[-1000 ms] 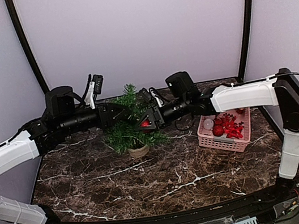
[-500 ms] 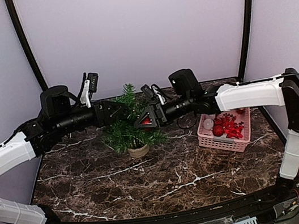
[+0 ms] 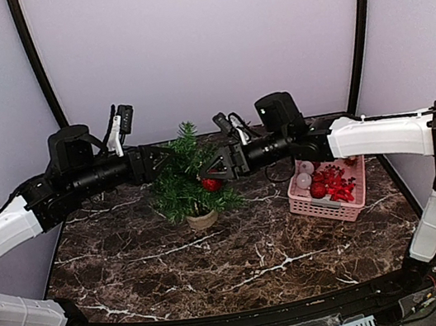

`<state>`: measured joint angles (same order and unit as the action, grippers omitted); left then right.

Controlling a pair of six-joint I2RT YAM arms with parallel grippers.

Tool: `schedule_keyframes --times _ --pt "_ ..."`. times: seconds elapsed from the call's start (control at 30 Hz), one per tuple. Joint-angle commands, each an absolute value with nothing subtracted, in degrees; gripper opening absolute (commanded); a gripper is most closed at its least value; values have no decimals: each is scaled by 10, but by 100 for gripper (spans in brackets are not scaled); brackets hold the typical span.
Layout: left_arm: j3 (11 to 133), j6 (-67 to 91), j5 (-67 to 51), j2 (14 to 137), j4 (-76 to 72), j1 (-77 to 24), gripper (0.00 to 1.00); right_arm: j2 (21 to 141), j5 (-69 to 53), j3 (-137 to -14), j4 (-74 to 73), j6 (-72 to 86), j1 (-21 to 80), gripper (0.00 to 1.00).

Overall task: Decorate the small christmas tree
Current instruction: Hang the ornament ball on the branch, then adjust the Christmas tree at the center of the board.

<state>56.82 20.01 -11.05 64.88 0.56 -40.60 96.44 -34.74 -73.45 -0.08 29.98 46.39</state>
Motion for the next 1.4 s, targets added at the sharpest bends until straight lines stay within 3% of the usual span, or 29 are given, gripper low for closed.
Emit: schedule_keyframes --times 0.0,0.2,1.03,1.37 --pt "566 196 -103 633 19 -403 62 950 -332 -725 2 289 461 88" --pt "564 196 -98 629 24 -402 62 960 -319 -713 8 278 465 83" --pt "561 191 -92 629 28 -402 62 965 -292 -728 -2 264 481 49" --pt "562 193 -92 625 26 -403 62 929 -272 -715 -2 268 481 44"
